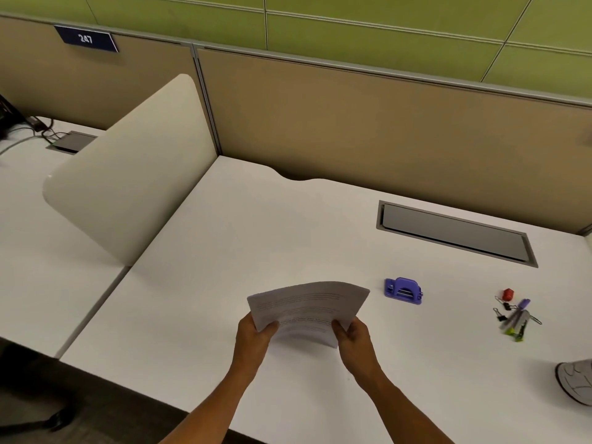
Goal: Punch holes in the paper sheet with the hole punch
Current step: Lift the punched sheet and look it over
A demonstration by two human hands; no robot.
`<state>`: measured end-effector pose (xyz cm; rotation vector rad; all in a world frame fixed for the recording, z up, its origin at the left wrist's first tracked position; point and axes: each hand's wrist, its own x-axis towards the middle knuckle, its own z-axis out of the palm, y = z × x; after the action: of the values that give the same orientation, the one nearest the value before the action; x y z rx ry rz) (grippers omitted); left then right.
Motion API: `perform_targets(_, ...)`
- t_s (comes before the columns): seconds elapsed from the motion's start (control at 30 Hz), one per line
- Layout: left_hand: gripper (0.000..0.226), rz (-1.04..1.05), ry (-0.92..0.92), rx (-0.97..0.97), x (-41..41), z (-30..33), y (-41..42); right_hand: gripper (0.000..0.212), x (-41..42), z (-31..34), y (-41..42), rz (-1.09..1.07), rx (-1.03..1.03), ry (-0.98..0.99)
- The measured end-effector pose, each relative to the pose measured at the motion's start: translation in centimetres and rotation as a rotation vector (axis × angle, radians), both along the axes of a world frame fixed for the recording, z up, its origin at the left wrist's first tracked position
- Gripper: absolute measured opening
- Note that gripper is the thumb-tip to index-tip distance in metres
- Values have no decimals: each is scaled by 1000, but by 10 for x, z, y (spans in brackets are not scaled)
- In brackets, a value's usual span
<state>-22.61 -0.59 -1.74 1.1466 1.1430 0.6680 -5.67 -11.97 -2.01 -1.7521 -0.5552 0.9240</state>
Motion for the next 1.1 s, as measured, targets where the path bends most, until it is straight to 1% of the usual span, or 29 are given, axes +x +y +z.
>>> perform_targets(0.1,37,3,-6,-15,1,-1,0,30,0,0,0,-6,-2,-14)
perform_targets(0.37,30,-58,27,-68,1,-5,2,28,-2,-1,0,-21,-22,-43)
perform_targets(0.47,29,-105,61,-53,-4,-4,13,27,2,-3,3,-5,-21,-42)
perform_targets(0.6,25,-138,56,-27,-12,3,37,22,3,3,18,9,-17,-16)
perform_targets(0.8,17,-145,62,-70,-30,1,77,24,3,1,48,11,-50,157)
perform_targets(0.9,16,-146,93,-80,-38,0,100,25,-3,-2,64,-23,-47,281)
perform_targets(1.0,14,-141,159,-59,-39,-1,122,25,-9,-4,82,-54,-49,397)
perform_targets(1.1,11,-145,276,-14,-39,-6,143,26,-15,-13,101,-93,-100,437)
